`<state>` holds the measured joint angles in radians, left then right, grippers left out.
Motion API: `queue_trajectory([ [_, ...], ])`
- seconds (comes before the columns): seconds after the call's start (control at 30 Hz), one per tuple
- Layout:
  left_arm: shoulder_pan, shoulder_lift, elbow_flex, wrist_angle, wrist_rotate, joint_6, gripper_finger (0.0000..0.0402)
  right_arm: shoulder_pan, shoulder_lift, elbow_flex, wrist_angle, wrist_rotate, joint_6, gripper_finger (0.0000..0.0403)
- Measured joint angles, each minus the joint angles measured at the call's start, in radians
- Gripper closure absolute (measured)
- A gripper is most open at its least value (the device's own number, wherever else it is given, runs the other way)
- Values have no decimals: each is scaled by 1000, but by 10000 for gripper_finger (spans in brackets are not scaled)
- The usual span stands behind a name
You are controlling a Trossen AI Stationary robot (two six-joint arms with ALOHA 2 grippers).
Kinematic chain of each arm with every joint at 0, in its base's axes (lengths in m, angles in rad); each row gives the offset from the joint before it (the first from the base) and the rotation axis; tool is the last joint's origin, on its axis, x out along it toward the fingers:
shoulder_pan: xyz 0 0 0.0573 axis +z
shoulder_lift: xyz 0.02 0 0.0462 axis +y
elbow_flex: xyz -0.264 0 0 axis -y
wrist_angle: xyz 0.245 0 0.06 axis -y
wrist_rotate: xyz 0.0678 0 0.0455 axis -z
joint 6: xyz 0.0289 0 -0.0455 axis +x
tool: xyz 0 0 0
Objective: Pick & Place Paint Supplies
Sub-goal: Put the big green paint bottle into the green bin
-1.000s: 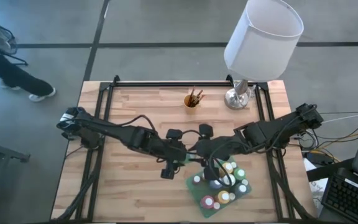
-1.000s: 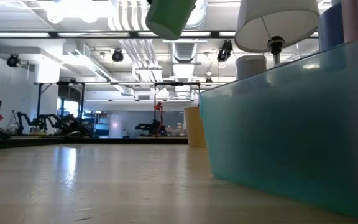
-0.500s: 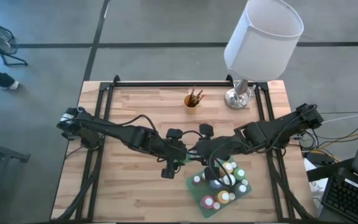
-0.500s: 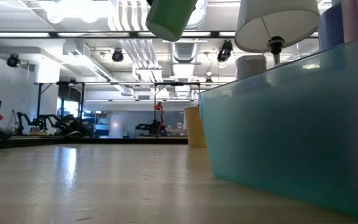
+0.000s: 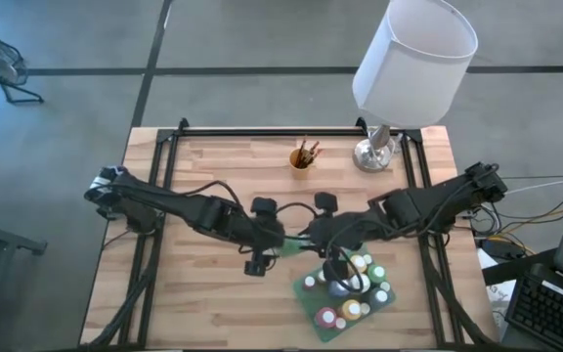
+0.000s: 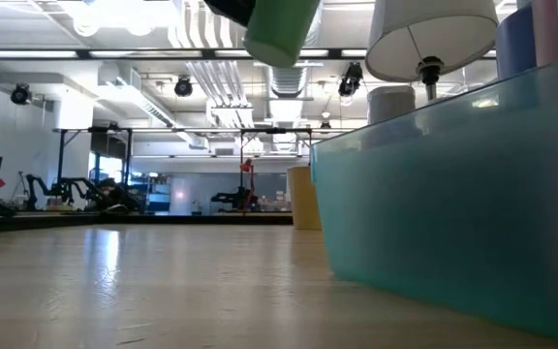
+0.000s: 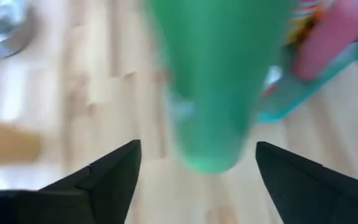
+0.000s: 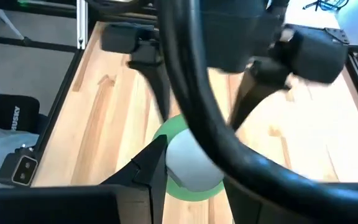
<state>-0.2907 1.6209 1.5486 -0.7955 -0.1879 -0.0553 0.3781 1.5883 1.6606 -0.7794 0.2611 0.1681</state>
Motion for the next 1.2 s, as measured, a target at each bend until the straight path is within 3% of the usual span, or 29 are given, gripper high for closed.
queue_trajectory([
  [0.23,-15,-104,-58,-58,-179,-69,76,26,0,58,-109,-23,51,289],
  [0.43,-23,-271,-240,103,-268,-93,74,106,0,90,-129,-91,68,289],
  [0.77,-18,-504,-539,514,-270,-61,75,168,16,97,-133,-79,152,289],
  [0.97,-18,-544,-598,611,-271,-36,76,154,90,99,-153,-179,171,289],
  [1.2,-18,-542,-604,617,-270,-8,74,161,154,181,-238,-181,210,289],
])
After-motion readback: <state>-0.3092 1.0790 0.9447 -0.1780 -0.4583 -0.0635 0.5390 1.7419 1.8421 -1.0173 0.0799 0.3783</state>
